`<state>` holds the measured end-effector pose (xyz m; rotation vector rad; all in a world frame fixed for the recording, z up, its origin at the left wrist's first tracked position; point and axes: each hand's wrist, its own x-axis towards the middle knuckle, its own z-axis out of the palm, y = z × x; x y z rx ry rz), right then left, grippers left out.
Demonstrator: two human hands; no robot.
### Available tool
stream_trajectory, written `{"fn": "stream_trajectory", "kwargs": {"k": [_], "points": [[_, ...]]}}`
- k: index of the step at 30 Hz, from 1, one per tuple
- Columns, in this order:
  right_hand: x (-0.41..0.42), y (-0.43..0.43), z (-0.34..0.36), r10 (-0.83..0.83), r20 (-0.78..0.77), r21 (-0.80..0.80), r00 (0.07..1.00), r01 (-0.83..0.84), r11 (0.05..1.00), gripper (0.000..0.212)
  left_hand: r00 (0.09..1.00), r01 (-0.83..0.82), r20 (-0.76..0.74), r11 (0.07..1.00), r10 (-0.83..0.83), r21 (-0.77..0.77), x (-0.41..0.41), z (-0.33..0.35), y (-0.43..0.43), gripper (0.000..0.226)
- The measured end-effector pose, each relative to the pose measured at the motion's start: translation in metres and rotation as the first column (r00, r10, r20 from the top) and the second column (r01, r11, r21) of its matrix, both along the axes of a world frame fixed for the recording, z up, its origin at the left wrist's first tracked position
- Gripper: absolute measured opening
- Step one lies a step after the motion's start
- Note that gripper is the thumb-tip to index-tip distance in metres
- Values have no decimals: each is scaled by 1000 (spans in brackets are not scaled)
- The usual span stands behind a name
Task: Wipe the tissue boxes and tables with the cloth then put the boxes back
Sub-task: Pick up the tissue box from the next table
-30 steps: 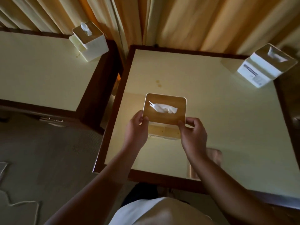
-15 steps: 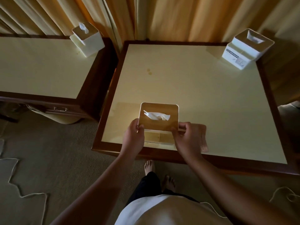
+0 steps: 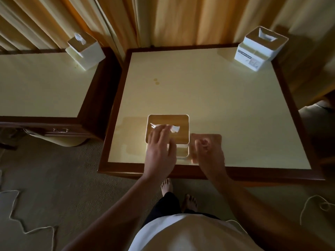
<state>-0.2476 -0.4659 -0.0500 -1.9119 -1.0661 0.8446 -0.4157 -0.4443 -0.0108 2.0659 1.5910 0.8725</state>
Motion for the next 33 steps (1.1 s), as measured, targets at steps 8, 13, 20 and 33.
{"fn": "stream_trajectory", "kwargs": {"k": [8, 13, 20, 33], "points": [[46, -23, -33, -27, 232, -382, 972, 116, 917, 52, 938, 340, 83, 851, -336, -401, 71, -20, -28, 40], [56, -19, -36, -141, 71, -386, 988, 157, 909, 53, 951, 272, 49, 747, -306, -606, 82, -38, -20, 53], [70, -13, -43, 17, 58, -472, 998, 13, 882, 26, 936, 257, -20, 721, -351, -644, 87, -45, -21, 50], [32, -49, 13, 27, -196, -169, 980, -61, 984, 4, 932, 330, 347, 639, -103, -695, 64, -38, -51, 94]]}}
